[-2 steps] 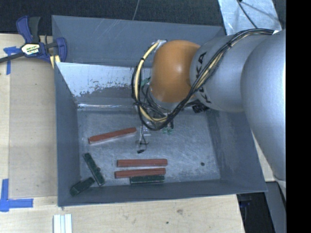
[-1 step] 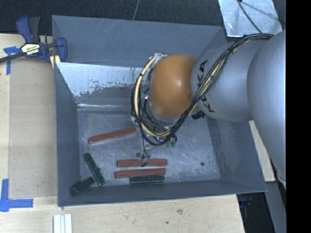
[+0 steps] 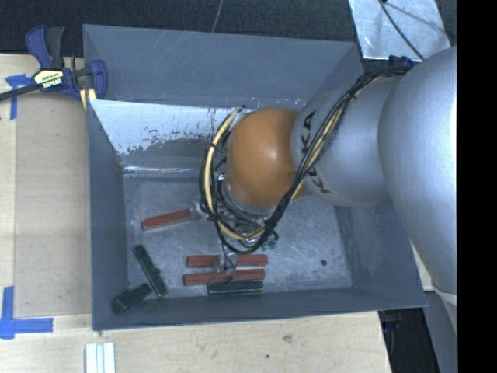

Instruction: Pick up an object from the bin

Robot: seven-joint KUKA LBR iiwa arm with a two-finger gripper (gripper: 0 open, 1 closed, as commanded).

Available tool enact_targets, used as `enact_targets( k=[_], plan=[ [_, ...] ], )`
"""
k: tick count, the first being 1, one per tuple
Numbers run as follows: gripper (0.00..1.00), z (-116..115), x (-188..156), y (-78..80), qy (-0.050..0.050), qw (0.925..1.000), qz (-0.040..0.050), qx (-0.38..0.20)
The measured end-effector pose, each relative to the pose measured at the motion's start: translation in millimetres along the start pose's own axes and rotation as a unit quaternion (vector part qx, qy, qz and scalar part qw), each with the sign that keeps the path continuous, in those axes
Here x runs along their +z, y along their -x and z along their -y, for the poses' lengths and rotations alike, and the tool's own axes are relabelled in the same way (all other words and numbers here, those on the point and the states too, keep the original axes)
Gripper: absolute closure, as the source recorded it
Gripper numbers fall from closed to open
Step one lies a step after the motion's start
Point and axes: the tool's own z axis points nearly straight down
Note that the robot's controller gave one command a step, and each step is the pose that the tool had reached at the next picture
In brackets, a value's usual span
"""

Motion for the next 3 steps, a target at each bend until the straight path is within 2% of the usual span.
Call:
enact_targets(
  k=[1, 2, 3],
  plan=[
    [1.0, -15, 17, -0.3, 0.0, 0.9974, 0.0034, 0.071],
    [1.0, -15, 17, -0.3, 0.0, 0.9974, 0.0034, 0.072],
    [1.0, 1, -97, -11.1, 0.0, 0.9965, 0.0008, 0.084]
  ],
)
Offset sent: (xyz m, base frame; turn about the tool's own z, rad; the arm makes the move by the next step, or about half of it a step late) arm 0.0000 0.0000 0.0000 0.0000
